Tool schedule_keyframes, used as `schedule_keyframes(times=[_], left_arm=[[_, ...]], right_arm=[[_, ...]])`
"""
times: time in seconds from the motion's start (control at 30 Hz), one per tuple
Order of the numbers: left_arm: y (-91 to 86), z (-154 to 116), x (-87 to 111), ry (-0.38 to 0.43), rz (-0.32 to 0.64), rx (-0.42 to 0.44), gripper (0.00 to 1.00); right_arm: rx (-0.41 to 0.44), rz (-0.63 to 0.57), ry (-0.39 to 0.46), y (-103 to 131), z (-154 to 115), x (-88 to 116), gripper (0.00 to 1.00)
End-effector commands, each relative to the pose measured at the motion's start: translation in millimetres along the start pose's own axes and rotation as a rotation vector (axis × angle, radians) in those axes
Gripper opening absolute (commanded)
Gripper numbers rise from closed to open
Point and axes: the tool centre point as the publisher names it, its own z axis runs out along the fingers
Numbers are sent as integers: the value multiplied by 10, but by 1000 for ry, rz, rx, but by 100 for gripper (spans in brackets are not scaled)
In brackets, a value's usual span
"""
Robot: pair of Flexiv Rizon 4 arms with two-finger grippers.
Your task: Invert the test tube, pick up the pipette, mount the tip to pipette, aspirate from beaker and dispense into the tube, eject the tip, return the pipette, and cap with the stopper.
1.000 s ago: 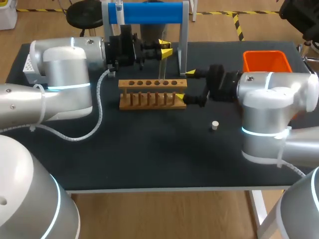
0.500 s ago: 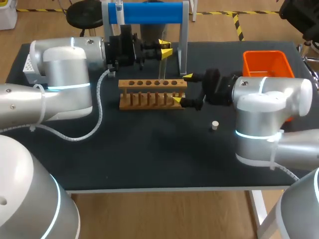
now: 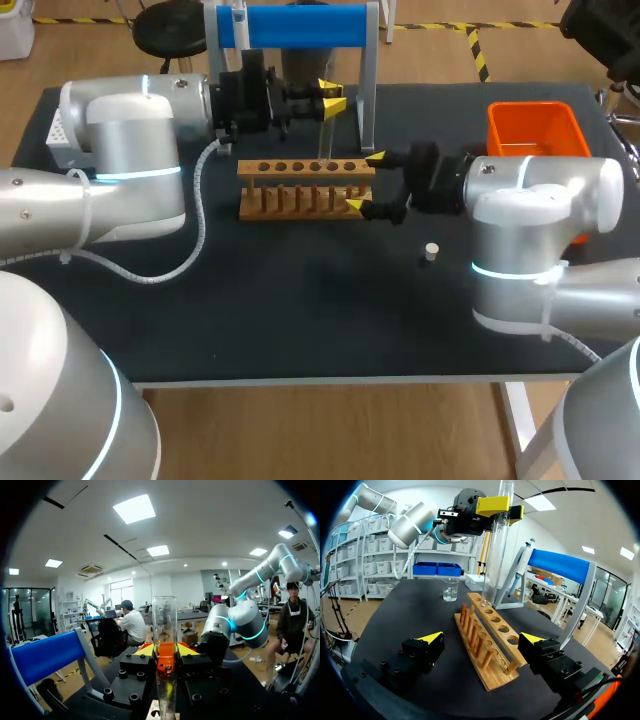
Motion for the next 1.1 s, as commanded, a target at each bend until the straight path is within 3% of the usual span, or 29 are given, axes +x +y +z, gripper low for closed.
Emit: schedule_keyframes(times=[0.03, 1.1], left_arm=[[-4, -2, 7, -1, 1, -1, 0], [-4, -2, 7, -1, 1, -1, 0]], right_arm=[[3, -3, 11, -15, 25, -36, 100], [-1, -19, 32, 7, 35, -25, 100]])
